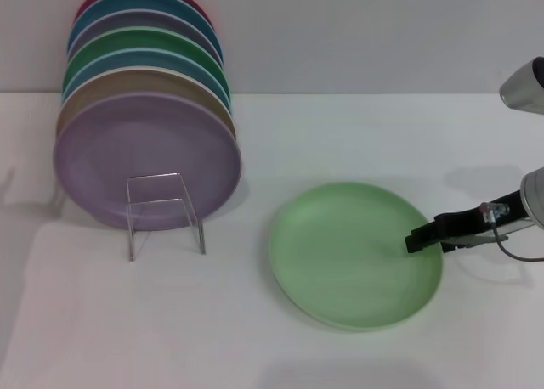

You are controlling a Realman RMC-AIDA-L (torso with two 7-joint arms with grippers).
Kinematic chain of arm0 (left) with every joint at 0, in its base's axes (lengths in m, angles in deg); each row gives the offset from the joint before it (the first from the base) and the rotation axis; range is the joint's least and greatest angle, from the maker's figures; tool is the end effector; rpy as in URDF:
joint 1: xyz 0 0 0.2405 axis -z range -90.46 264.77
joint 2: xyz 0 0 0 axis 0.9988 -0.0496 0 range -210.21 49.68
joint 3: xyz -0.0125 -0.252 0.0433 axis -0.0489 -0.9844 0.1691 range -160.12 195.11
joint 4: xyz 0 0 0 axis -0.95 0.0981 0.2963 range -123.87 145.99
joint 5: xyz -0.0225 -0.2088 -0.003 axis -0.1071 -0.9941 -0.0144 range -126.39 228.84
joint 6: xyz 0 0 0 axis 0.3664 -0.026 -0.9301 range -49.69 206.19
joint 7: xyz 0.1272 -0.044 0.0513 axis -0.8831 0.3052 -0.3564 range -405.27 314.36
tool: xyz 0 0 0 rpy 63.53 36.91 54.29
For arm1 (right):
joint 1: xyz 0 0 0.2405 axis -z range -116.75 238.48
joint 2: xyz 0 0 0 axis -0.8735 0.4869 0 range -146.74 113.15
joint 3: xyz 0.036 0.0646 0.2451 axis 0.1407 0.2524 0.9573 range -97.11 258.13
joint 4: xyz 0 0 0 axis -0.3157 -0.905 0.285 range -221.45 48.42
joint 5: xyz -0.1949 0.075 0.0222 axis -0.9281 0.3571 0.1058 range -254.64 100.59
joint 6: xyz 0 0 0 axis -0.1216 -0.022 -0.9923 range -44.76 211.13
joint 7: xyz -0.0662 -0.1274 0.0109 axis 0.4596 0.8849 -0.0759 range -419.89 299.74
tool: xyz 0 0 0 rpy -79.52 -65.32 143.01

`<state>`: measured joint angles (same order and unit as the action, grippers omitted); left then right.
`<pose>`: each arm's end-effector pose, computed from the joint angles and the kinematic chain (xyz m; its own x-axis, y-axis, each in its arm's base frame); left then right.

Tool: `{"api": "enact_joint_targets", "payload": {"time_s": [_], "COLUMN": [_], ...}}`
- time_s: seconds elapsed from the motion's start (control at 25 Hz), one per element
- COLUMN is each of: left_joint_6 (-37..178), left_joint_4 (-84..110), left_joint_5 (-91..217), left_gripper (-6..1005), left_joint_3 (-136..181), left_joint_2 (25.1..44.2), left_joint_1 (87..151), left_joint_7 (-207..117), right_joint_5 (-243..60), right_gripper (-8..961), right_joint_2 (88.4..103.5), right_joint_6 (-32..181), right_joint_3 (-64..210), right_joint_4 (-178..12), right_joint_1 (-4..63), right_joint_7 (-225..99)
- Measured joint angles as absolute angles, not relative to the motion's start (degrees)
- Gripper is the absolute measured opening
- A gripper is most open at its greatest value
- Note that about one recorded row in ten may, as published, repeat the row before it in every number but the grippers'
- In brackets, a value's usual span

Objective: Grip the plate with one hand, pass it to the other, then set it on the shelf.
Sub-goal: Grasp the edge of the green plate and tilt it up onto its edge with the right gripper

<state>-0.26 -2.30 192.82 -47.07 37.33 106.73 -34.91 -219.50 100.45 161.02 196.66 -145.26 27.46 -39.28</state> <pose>-0.3286 0.3128 0.0344 0.6339 -0.2809 0.7206 0.7407 -0.0477 -0.6702 0.2551 0.3722 0.0119 0.2965 -0.9376 -0.1817 -0.9078 -0.2176 -0.3585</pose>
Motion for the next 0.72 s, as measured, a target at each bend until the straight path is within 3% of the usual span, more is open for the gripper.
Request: {"api": "enact_joint_targets", "payload": {"time_s": [0.4,0.72], "left_joint_6": [-0.3,-0.7], "left_joint_4": [-2.7,-2.9], "left_joint_5": [192.8,192.8], "left_gripper": [765,765], "left_joint_3": [-47.0,-47.0], "left_joint_2": [37.2,37.16], "left_joint_1": [106.5,106.0], "left_joint_7": [-34.9,-34.9], "right_joint_5": [-219.9,-219.9], "right_gripper": [422,409], "right_joint_2": [100.45,100.45], "right_joint_6": [161.1,161.2], "right_joint_3": [196.6,196.6], "right_joint_4": [-144.7,-144.6], "right_joint_1": [27.5,27.6], "right_joint_7": [-39.5,-39.6]}}
